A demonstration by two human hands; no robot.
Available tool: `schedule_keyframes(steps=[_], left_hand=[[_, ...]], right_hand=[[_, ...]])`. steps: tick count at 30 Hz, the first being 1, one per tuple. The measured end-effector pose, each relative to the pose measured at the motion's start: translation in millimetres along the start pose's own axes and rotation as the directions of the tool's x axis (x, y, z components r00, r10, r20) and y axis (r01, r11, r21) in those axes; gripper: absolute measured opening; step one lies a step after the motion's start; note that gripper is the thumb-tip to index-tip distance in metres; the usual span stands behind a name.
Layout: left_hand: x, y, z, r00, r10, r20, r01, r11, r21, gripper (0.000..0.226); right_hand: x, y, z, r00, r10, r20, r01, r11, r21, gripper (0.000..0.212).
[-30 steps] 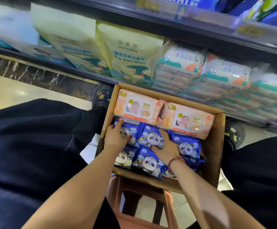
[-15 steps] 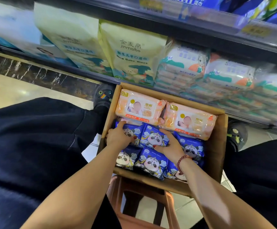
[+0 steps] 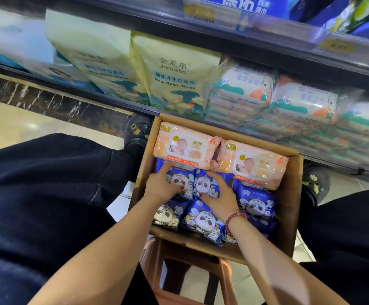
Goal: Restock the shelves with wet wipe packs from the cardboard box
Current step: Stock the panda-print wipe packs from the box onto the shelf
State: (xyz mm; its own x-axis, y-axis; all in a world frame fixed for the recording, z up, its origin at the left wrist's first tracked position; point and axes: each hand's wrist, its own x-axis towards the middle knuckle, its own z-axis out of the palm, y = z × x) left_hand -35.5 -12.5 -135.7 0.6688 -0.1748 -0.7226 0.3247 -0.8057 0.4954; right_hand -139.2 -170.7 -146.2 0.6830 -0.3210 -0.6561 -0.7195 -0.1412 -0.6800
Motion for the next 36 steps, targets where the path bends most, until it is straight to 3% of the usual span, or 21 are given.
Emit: schedule_keyframes(steps=[3,16,22,28,31,36], left_hand=[[-3,-2,-2,0.997,0.048,0.054,-0.048,0.999,-0.001,0.073],[-31,23,-21,0.980,0.183,-0.075,-0.183,0.983,0.004,0.050],[-70,47,-41,0.940,0.306,-0.151,-0.323,0.940,-0.107,0.045],[-120,92,-87,0.869,0.447,-0.210,-0.491,0.832,-0.259,0.049],[-148,126,-115,0.797,0.551,-0.247,-0.603,0.747,-0.279,0.051],[-210,189,-162,0.616,0.726,-0.305,-0.788,0.558,-0.262,0.045]], right_hand=[[2,2,1,1.000,0.010,-0.026,-0.009,0.999,0.034,0.056],[-27,-17,-12,0.995,-0.075,-0.068,0.074,0.997,-0.026,0.044],[-67,-52,-41,0.959,-0.203,-0.197,0.232,0.963,0.134,0.039],[-123,-110,-97,0.879,-0.370,-0.302,0.445,0.864,0.237,0.035],[-151,-143,-125,0.775,-0.505,-0.380,0.599,0.780,0.183,0.037],[-197,-207,-171,0.596,-0.632,-0.496,0.761,0.642,0.096,0.041]])
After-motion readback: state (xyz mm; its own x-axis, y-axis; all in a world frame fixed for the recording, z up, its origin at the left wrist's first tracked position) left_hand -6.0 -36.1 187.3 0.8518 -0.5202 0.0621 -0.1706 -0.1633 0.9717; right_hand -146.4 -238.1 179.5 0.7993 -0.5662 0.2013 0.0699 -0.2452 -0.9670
